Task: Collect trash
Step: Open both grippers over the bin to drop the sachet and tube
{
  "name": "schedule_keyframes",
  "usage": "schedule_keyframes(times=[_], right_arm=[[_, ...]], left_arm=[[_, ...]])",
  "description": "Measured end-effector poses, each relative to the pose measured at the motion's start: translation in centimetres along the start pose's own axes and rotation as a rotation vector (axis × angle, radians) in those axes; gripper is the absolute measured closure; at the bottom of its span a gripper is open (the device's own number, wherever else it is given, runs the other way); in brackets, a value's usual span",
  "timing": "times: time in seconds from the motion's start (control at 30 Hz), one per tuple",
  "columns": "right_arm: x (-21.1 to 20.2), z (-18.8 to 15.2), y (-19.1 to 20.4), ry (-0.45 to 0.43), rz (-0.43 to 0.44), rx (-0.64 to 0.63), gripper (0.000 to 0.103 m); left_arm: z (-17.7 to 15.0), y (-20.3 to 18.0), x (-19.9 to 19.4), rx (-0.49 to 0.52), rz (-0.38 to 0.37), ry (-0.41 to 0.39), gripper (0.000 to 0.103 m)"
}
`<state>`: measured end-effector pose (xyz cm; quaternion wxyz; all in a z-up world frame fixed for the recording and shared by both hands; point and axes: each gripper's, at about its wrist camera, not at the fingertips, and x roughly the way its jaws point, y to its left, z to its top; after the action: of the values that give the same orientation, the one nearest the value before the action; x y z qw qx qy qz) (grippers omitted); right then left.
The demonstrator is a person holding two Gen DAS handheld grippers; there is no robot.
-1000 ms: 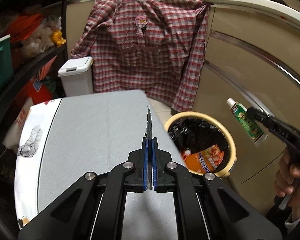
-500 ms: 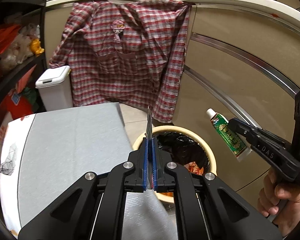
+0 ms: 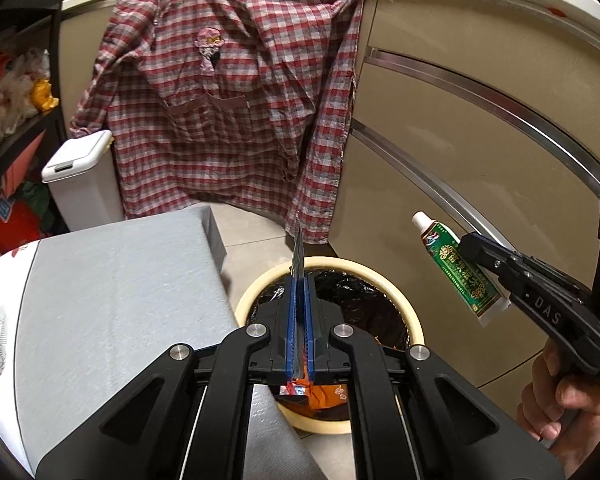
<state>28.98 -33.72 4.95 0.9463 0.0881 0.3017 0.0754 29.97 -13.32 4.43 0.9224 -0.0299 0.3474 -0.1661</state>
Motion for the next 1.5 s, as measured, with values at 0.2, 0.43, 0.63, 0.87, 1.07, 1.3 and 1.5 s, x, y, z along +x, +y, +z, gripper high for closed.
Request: schedule_keyframes(times=[0.2,0.43,0.63,0.87,1.07,1.3,1.5], right_arm=[[0.6,-0.1,-0.1,0.009,0.009,0.007,0.100],[1.1,0.0,-0.2,0.012,0.003,0.020,0.100],[1.8,-0.2,-0.5,0.037,-0.006,0.028,0.083],[1.6,-0.1,-0.8,0.027,-0.006,0.037,0.080],[0.9,-0.1,-0.8,0.018,-0.014,0.033,0.076],[-1.9,-0.6,0.1,-0.034,-0.037,0.015,0.064],[-5.8,-1.3,1.8,-0.075,-0.082,-0.047,0.042]], left_arm=[[0.7,-1.1,1.9,0.004,-0.020,0.012,0.099],[0.8,-1.8,3.3,0.010,-0.026,0.028,0.099],[0.7,-1.3,3.8,-0.015,-0.006,0.028,0.086],[0.8,-1.0,3.3,-0.013,0.000,0.023,0.086],[0.2,-0.4,1.4,-0.022,0.016,0.006,0.086],[-1.8,-0.3,-1.8,-0.023,0.043,-0.017,0.080],[-4.7,-0.1,-4.9,-0.049,0.074,-0.035,0.053]])
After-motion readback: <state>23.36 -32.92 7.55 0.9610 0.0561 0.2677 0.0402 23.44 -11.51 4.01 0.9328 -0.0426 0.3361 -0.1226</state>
